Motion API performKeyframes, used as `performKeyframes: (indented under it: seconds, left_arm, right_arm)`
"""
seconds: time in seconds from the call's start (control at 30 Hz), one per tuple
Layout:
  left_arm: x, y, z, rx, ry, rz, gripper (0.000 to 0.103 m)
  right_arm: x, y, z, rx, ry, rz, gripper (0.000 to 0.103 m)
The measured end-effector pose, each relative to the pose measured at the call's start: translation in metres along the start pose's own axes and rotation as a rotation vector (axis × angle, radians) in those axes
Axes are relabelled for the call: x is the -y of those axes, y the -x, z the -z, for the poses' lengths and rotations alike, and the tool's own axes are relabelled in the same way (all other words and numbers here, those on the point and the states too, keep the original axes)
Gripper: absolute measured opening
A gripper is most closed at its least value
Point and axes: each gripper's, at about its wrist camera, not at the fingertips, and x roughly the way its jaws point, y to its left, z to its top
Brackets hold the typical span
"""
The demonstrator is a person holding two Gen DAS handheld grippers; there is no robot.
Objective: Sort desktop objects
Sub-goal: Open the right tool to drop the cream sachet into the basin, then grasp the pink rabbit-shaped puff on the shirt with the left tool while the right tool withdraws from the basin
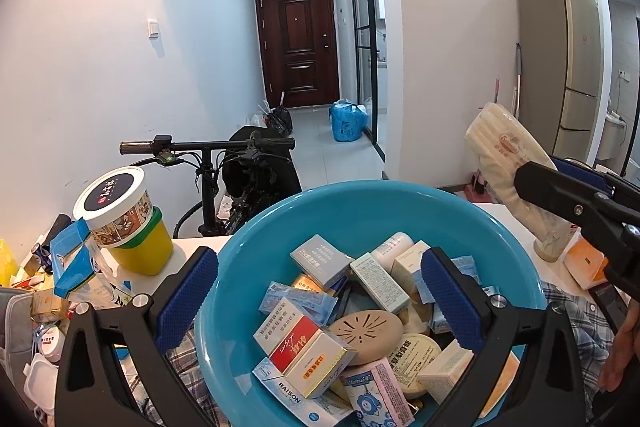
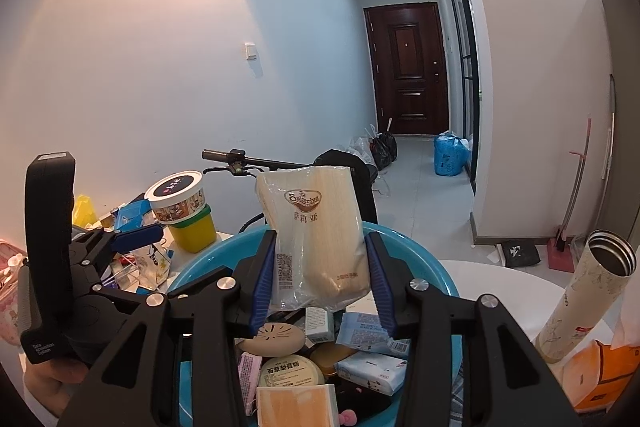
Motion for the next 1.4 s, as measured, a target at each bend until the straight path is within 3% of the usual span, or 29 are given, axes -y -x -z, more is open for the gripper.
performKeyframes:
  seconds: [0.23,0.33,0.43,0.77,1.13,1.4]
  left_arm:
    - [0.001,0.001,0.000,0.002,-0.004,0.000,0.103]
    - [0.002,0.001,0.000,0.003,-0.005,0.000,0.103]
    - [0.002,0.001,0.000,0.002,-0.002,0.001,0.103]
    - [0.002,0.000,0.001,0.001,0.001,0.005,0.103]
    - [0.006,0.001,0.000,-0.008,0.007,0.006,0.103]
    - [0.007,0.030,-0.003,0.025,0.016,0.031,0.103]
  right_arm:
    - [-0.001,0.001,0.000,0.000,0.005,0.000,0.043]
    - [0.000,0.002,0.000,0.001,-0.012,-0.007,0.051]
    - [0.001,0.007,-0.002,0.020,-0.035,-0.006,0.102]
    - [0.008,0.012,-0.005,0.031,-0.102,-0.018,0.103]
    - [0.008,0.011,-0.008,0.011,-0.072,-0.043,0.103]
    - [0.008,0.015,-0.009,0.013,-0.066,-0.051,0.103]
